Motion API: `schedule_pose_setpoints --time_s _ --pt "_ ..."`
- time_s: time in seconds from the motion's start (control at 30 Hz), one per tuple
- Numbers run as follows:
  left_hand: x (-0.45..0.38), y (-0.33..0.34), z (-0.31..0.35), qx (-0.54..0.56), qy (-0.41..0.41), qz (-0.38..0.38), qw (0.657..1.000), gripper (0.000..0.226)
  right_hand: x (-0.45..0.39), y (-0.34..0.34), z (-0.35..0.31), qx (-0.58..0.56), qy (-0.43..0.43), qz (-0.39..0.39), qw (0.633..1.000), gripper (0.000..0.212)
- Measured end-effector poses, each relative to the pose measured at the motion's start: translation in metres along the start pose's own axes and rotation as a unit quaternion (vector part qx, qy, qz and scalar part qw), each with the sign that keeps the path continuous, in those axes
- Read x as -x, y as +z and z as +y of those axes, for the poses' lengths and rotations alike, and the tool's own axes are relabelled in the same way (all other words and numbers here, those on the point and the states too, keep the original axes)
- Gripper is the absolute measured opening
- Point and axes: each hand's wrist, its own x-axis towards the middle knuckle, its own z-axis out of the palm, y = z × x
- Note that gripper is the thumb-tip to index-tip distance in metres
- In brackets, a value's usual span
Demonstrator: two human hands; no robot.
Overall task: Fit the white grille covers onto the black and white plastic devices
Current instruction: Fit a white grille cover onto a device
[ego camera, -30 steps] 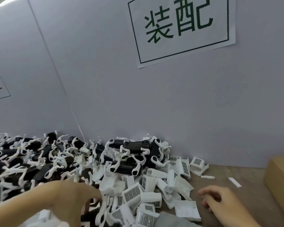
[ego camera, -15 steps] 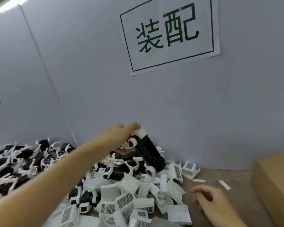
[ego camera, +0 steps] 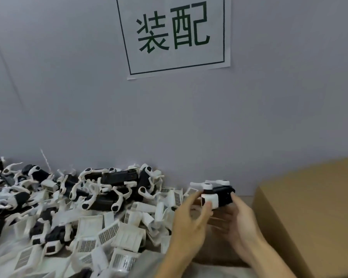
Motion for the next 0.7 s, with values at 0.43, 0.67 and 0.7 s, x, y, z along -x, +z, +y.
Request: schedule_pose_setpoints --time_s 0.43,0.67,0.7 --pt "-0.024 -0.033 0.003 0.073 -0.144 0.075 0.984 0.064 0.007 0.003 0.013 0.392 -0.275 -0.037 0.877 0.041" --pt "-0.025 -0.026 0.009 0.035 -0.131 0.092 0.987 0.046 0.006 0.014 0.024 0.37 -0.268 -0.057 0.888 0.012" --pt "-0.023 -0.022 0.01 0.035 -0.116 0.103 0.987 0.03 0.005 0.013 0.023 0.344 -0.254 -0.034 0.903 0.007"
